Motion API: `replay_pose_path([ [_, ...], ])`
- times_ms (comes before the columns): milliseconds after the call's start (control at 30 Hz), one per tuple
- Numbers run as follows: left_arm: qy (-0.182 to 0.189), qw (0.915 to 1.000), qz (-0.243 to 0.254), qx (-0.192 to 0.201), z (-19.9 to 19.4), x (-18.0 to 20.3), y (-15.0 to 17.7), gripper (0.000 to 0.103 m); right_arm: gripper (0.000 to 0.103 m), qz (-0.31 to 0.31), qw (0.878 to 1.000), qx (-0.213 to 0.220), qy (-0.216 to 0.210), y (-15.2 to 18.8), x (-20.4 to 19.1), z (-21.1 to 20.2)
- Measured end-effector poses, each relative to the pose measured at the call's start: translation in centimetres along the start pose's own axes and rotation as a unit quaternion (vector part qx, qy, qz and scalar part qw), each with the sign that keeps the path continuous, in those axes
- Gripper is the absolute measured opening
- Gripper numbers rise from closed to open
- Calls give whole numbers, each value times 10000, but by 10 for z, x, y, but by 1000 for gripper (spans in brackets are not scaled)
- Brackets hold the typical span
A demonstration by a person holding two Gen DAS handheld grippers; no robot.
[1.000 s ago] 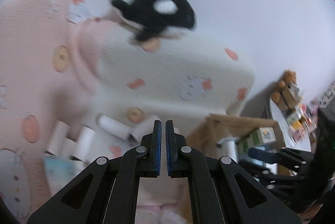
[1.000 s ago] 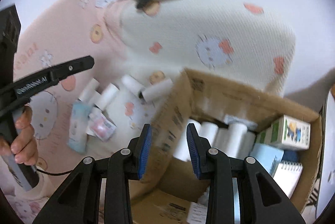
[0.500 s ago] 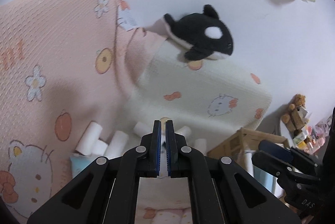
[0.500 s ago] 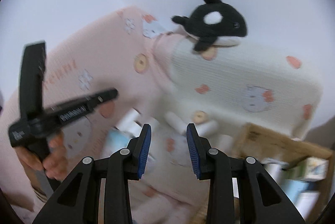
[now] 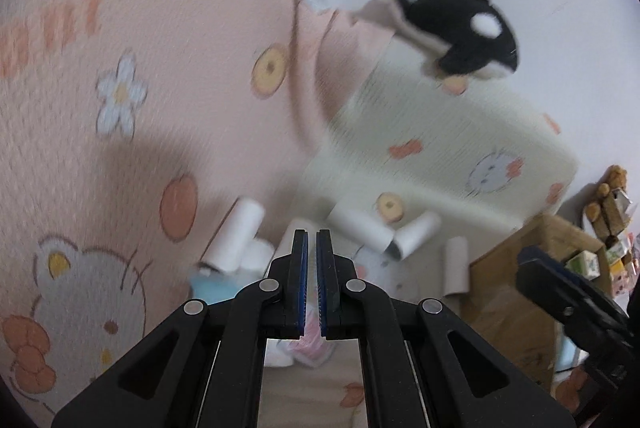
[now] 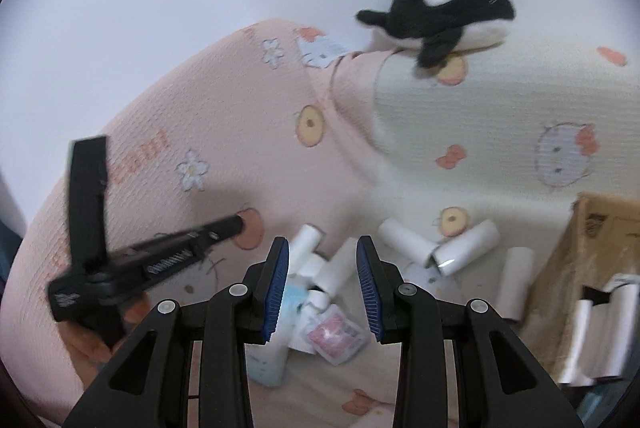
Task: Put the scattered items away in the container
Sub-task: 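Move the left tool back over the scattered items on the blanket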
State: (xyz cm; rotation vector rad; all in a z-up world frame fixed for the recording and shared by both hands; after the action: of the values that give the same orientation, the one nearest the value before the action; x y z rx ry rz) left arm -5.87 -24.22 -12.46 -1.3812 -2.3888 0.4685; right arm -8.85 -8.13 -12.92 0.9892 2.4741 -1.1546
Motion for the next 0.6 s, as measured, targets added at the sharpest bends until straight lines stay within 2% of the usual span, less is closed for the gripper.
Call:
replay_pose_path([
  [133, -4, 9998, -186, -95, 9, -16, 9, 5, 32, -24, 9994, -15, -342, 6, -4, 18],
  [267, 183, 9991, -376, 35, 11, -28, 18, 5, 36, -347, 9989, -94, -300, 13, -9, 34],
  [300, 257, 9987, -442, 55, 11, -29, 20, 7, 41, -431, 9986, -122, -284, 15, -10, 37],
  [367, 476, 9971, -597, -40, 19, -33, 27, 22, 45, -625, 9975, -258, -217, 22, -13, 49],
  [400, 542, 9965, -625, -115, 24, -33, 30, 39, 46, -672, 9970, -317, -209, 24, -13, 54],
  [433, 583, 9961, -636, -199, 30, -34, 34, 47, 46, -689, 9966, -408, -204, 27, -12, 61],
  [600, 206, 9980, -556, -227, 48, -31, 54, 47, 46, -695, 9954, -652, -68, 39, -3, 84],
])
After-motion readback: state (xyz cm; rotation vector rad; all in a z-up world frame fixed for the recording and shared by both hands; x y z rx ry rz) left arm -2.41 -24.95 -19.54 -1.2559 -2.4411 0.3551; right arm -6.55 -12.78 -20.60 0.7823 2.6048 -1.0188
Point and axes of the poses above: each gripper's, at about its wrist camera, not at the fingertips, and z roughly the way its jaws point, x to its right, y to its underside, the point moved 6 cm from there along z, roughly the way its jaws point, and after that the axes turned 12 degrees about -x, right-handed, at the moved point
